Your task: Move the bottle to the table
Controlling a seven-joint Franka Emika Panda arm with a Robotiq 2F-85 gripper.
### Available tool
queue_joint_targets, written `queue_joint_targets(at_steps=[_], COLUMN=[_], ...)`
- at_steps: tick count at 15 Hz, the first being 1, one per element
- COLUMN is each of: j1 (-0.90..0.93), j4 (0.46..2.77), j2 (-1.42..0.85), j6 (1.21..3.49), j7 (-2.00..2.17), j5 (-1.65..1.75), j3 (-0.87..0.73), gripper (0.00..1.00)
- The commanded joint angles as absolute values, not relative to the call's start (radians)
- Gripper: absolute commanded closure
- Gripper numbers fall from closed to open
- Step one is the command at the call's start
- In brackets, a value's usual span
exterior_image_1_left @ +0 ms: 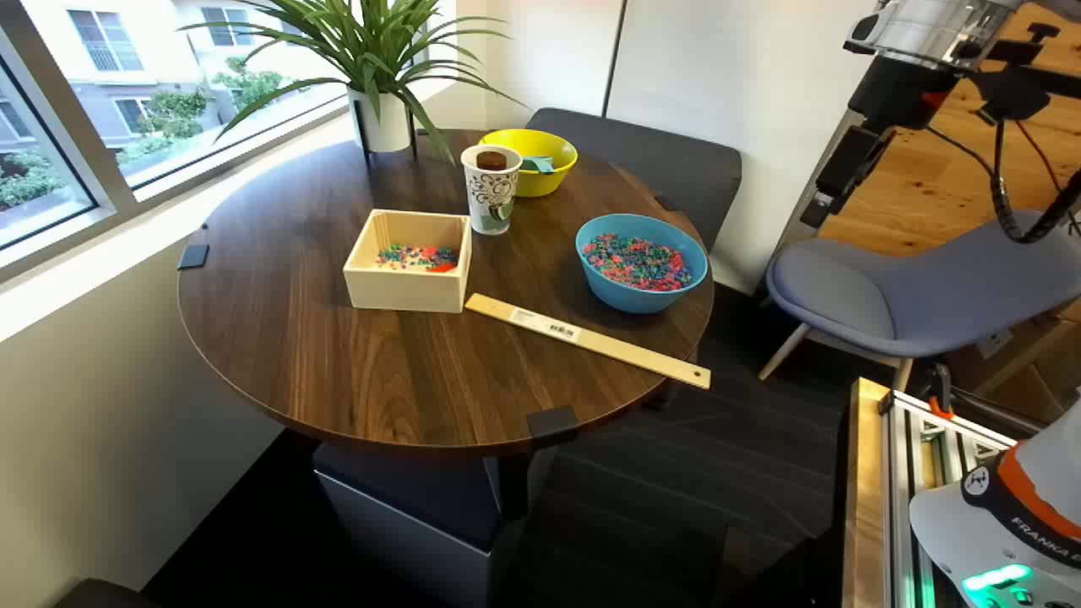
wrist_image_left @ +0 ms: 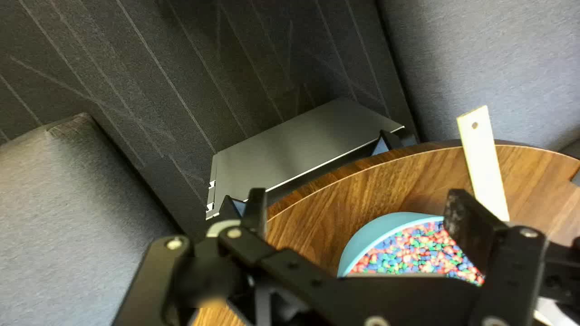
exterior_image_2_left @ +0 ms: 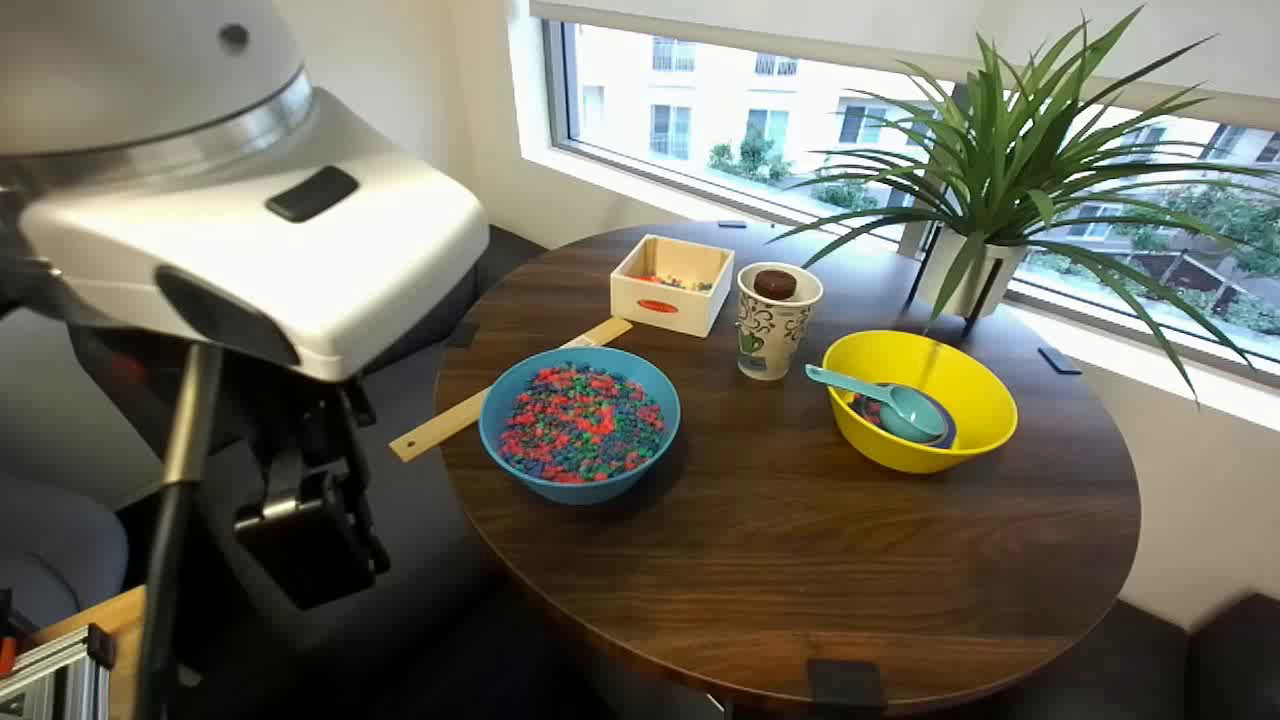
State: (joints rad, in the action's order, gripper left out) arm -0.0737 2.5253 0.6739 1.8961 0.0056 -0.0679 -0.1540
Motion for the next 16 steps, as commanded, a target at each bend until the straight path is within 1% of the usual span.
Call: queue_joint_targets(at_steps=[1, 7, 9, 12, 16], j1=[-0.09, -0.09, -0.077, -0.054, -0.069], j4=[2.523, 2.523, 2.512, 2.479, 2.334], j2=[0.671, 0.671, 0.652, 0.615, 0.45], j6=[1.893, 1.893, 1.976, 2.177, 2.437], j7=[-0.003, -0.003, 0.081, 0.189, 0.27], j5=[-0.077, -0.077, -0.133, -0.186, -0.047], j3=[-0.141, -0.141, -0.105, -0.013, 0.146], gripper=[0.0, 0.0, 0.0, 0.0, 0.0])
